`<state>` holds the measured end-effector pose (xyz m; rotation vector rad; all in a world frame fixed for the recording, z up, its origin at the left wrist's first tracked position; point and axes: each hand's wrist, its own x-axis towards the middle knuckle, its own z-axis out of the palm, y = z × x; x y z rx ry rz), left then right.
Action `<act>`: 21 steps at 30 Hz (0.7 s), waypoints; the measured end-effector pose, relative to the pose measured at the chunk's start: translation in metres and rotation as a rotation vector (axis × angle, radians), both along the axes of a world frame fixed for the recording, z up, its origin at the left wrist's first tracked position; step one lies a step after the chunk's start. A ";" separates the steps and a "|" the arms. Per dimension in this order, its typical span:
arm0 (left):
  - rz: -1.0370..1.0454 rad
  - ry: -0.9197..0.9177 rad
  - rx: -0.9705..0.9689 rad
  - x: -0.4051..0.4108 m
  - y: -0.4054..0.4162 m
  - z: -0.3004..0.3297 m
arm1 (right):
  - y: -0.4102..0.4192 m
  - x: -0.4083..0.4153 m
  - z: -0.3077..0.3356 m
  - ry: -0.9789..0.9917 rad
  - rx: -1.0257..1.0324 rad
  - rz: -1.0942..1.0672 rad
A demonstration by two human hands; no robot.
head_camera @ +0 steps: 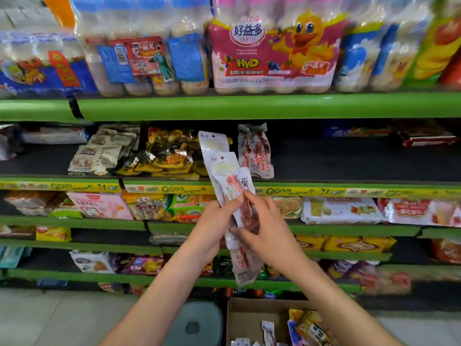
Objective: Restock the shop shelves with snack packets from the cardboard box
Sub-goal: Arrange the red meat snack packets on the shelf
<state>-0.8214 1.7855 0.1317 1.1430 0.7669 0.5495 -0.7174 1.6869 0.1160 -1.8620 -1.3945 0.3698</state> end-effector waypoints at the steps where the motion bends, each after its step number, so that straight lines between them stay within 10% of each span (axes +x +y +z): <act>1: -0.016 0.013 0.039 0.002 -0.003 0.001 | -0.004 0.005 -0.001 0.051 0.010 -0.007; 5: -0.074 0.107 0.130 0.007 -0.014 -0.001 | -0.018 0.019 0.004 0.201 0.038 -0.078; 12: 0.086 0.175 0.000 0.004 -0.004 -0.004 | -0.033 0.051 0.015 1.081 0.022 -0.129; 21: 0.095 0.139 -0.051 -0.001 0.013 -0.001 | -0.018 0.041 0.002 1.233 0.093 -0.064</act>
